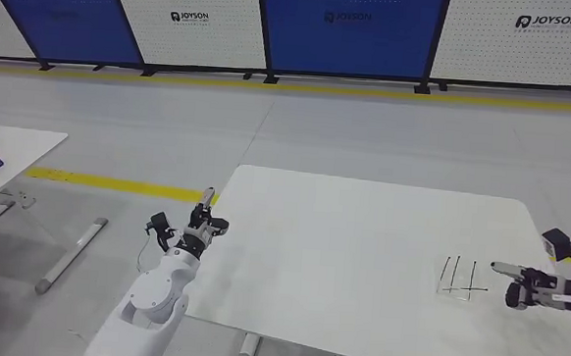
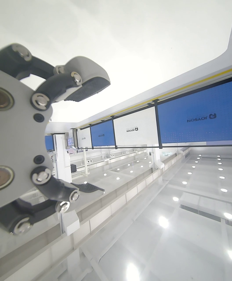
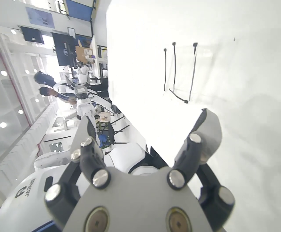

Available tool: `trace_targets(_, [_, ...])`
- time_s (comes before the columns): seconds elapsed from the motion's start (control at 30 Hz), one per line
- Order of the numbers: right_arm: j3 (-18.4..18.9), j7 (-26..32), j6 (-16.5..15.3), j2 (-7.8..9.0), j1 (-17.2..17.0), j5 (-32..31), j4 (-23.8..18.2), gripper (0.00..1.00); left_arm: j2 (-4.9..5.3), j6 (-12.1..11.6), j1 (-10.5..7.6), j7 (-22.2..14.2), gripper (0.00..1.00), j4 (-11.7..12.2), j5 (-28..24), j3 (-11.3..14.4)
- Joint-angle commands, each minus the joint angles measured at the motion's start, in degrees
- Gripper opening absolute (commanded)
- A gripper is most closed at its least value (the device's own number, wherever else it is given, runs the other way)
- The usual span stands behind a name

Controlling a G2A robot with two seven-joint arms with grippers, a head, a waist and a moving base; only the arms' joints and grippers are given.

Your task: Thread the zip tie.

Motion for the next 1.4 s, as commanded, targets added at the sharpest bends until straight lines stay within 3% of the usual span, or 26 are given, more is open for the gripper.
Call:
trace_targets(0.0, [-3.39,0.00,-1.72,-0.87,3.11,1.07,3.93,1.00,0.00,0.00,0.00,0.00,1.00,0.00,0.00,0.00])
trace_targets(0.1, [-5.26,0.00,-4.35,-1.57,5.27,1.88,7.33,1.00,0.00,0.00,0.00,0.00,1.00,0.00,0.00,0.00])
trace_targets(0.47, [-5.26,0.00,-4.35,-1.57,5.27,1.88,7.33,1.00,0.00,0.00,0.00,0.00,1.00,0.00,0.00,0.00])
trace_targets(0.57, [-6.62,-3.96,-4.97,-1.82,4.87,-2.34,6.82,1.00,0.00,0.00,0.00,0.00,1.00,0.00,0.00,0.00])
trace_targets(0.73, [-8.53,-4.21,-5.13,-2.60,5.99,-4.49,7.70,1.00,0.00,0.00,0.00,0.00,1.00,0.00,0.00,0.00])
trace_targets(0.9, [-10.45,-0.71,-9.05,-3.74,8.46,-4.04,10.50,1.00,0.00,0.00,0.00,0.00,1.00,0.00,0.00,0.00])
trace_targets(1.37, [-10.43,-1.32,-9.27,-3.85,7.41,-3.05,10.32,1.00,0.00,0.00,0.00,0.00,1.00,0.00,0.00,0.00])
